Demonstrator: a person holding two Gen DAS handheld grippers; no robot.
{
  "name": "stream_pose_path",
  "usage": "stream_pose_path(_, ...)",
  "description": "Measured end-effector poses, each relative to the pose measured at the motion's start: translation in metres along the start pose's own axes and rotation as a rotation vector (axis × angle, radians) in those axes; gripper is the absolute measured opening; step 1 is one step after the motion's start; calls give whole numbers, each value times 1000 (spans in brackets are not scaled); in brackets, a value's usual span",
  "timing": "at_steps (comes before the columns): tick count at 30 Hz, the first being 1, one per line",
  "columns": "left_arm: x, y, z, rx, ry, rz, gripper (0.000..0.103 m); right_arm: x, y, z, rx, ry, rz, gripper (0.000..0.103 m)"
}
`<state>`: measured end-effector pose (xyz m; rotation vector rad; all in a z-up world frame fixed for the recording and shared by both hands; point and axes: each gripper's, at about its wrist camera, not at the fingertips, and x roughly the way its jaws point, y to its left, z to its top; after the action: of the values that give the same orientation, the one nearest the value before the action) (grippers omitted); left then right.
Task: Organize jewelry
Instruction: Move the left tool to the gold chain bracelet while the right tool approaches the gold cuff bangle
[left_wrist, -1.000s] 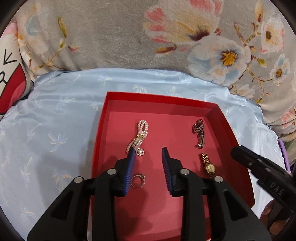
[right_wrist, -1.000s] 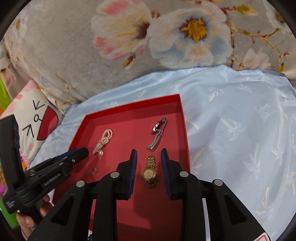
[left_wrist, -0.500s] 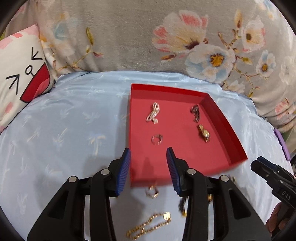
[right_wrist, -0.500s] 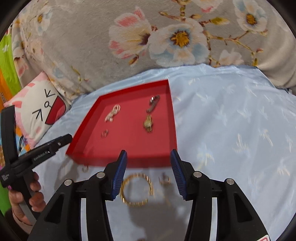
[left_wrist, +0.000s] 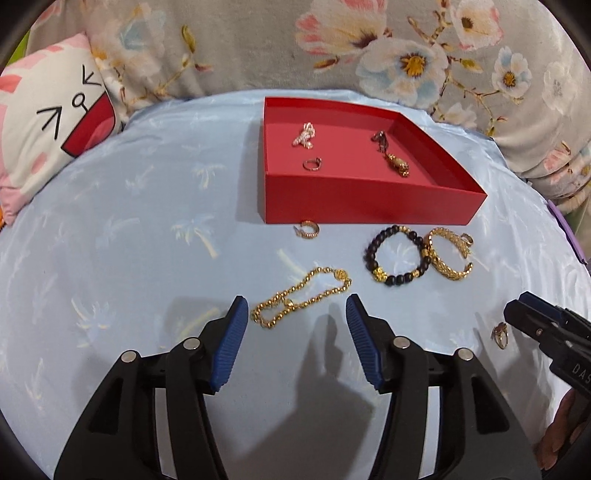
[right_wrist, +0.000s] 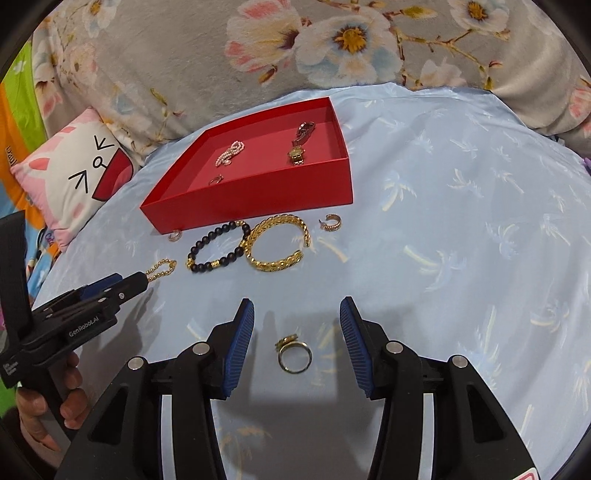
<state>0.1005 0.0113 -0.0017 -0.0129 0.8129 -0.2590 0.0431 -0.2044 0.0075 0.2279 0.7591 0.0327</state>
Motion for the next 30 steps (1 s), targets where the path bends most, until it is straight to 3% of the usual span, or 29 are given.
stream_pose_path(7,5,5,-1,-33,21,-13,55,10,2,-3,9,25,15,48)
stream_pose_path(15,5,9,-1,-50,23,-18,55,35,11,19,-11,44,15,48)
stream_pose_path(19,5,11,-1,-62,21,-28,55,45,16,30,-42,42,-12,62)
stream_pose_path(21,4,12,-1,-68,19,-33,55,50,19,36,-66,41,-22,63)
stream_pose_path(27,4,13,-1,-70,19,-36,55,65,23,47,-101,66,-16,63)
stream_pose_path(30,5,13,-1,-68,20,-35,55,69,28,48,-126,72,-33,55)
